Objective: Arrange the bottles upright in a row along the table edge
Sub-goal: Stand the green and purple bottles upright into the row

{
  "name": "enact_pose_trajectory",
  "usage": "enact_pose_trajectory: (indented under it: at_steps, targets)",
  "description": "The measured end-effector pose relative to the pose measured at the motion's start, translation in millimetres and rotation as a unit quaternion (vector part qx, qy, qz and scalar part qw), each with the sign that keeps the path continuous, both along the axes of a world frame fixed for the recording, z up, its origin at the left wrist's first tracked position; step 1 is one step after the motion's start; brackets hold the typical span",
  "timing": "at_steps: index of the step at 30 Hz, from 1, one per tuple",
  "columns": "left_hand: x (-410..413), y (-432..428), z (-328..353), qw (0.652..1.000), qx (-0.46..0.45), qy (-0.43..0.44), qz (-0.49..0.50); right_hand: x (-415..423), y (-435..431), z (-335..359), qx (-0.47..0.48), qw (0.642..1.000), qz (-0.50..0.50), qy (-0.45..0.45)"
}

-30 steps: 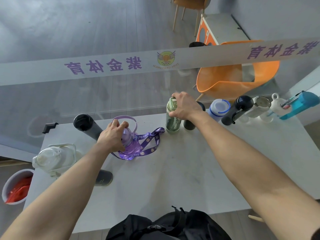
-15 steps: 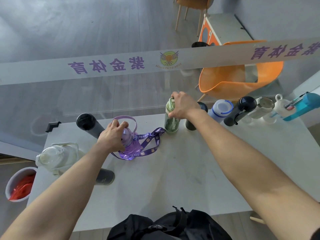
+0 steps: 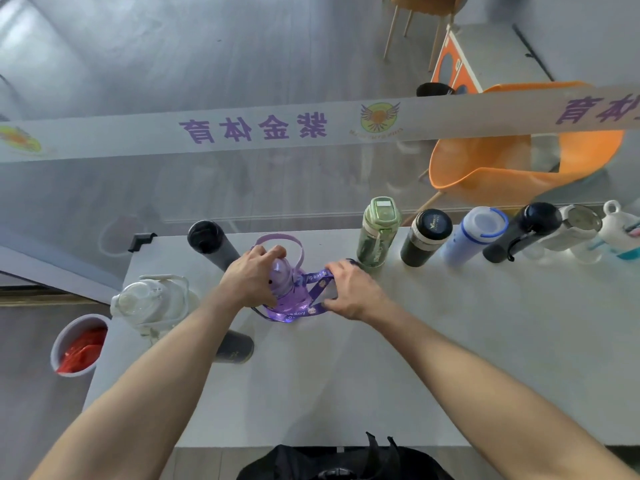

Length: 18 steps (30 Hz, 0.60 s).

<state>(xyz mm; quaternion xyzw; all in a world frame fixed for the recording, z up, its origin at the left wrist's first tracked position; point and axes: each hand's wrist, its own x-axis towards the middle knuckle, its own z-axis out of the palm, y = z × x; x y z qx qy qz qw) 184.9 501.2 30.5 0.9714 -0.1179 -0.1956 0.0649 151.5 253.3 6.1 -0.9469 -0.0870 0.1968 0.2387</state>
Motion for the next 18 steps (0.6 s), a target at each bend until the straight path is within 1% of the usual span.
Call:
enact_pose_trajectory:
  at_steps: [3,5,6,8,10,11,12,13,15,17,18]
  targets:
    - [-0.5,5.5,7.1,1.0,-0.022,-0.005,-0.005,-14.0,6.1,-27.7,-0.029,0.994,-0.006,0.107]
    - [0.9,9.0,15.1,0.999,-0.041,-0.008,-0.016,-21.8,12.6,-36.2,-0.019,0.985,-0.031,0.168]
    - [2.4,10.4,20.6,0.998,-0.049,-0.01,-0.023,-23.6,16.5,-41.7,0.0,0.981,-0.066,0.184]
    - [5.6,13.4,32.0,0.997,-0.064,-0.021,-0.027,-22.1,20.0,-53.7,0.051,0.971,-0.138,0.189]
    - [9.1,15.9,44.0,0.995,-0.082,-0.039,-0.03,-17.8,20.6,-68.1,0.115,0.951,-0.193,0.214]
    - [11.1,16.8,50.3,0.994,-0.091,-0.046,-0.036,-15.5,22.9,-69.2,0.172,0.931,-0.22,0.235]
    - [13.7,17.5,56.8,0.993,-0.097,-0.053,-0.043,-9.7,25.9,-70.5,0.236,0.901,-0.254,0.26]
    - [16.3,18.3,62.9,0.992,-0.103,-0.06,-0.05,-3.5,30.2,-64.1,0.296,0.864,-0.3,0.275]
    - [20.0,20.3,73.6,0.989,-0.112,-0.07,-0.061,14.4,38.2,-46.0,0.374,0.789,-0.396,0.283]
    - [22.2,23.3,80.4,0.987,-0.118,-0.077,-0.072,37.6,42.8,-29.5,0.432,0.75,-0.426,0.265]
    - [22.8,24.8,82.8,0.987,-0.121,-0.078,-0.076,50.9,44.1,-21.0,0.451,0.74,-0.424,0.264]
